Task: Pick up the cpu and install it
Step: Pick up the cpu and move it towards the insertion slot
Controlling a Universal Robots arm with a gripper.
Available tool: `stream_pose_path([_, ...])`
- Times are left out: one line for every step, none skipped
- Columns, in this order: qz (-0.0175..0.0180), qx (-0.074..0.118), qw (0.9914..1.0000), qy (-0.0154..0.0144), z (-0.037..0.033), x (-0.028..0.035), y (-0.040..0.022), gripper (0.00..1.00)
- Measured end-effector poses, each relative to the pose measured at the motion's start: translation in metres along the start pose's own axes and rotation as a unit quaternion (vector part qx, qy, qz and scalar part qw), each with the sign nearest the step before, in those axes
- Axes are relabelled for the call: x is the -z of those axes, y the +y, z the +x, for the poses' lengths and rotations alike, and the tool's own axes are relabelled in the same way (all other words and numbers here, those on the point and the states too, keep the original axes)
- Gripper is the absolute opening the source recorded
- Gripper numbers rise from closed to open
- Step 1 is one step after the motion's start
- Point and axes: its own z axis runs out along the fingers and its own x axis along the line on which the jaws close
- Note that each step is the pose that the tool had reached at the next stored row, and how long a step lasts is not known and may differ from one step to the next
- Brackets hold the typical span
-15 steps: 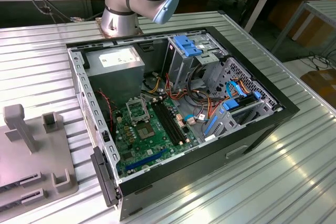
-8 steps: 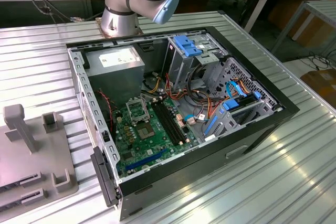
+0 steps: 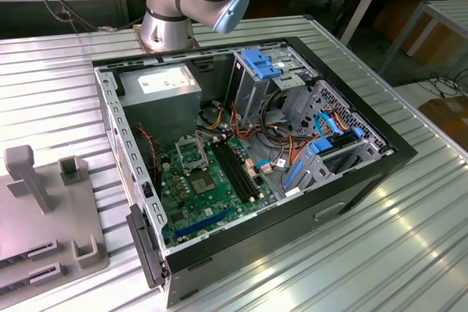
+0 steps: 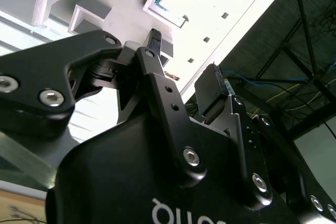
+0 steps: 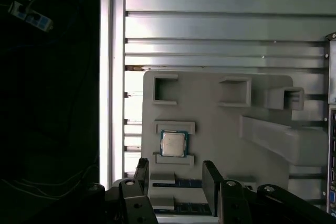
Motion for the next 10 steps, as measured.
stream_pose_path([0.0,0.0,1.0,0.0,0.0,-0.0021,-0.0001,0.53])
stream_pose_path([0.0,0.0,1.0,0.0,-0.0001,-0.0035,-0.0001,0.53])
stream_pose_path([0.0,0.0,1.0,0.0,-0.0001,-0.005,-0.0001,0.53])
stream_pose_path([0.0,0.0,1.0,0.0,-0.0001,-0.0075,-0.0003,0.53])
stream_pose_path([0.0,0.0,1.0,0.0,-0.0001,-0.0095,-0.0003,0.53])
stream_pose_path([0.0,0.0,1.0,0.0,-0.0002,-0.0113,-0.0004,0.53])
stream_pose_path([0.0,0.0,1.0,0.0001,-0.0002,-0.0136,-0.0004,0.53])
stream_pose_path([0.0,0.0,1.0,0.0,-0.0002,-0.0155,-0.0005,0.53])
stream_pose_path([0.0,0.0,1.0,0.0,-0.0003,-0.0174,-0.0006,0.53])
stream_pose_path([0.0001,0.0,1.0,0.0,-0.0003,-0.0191,-0.0006,0.53])
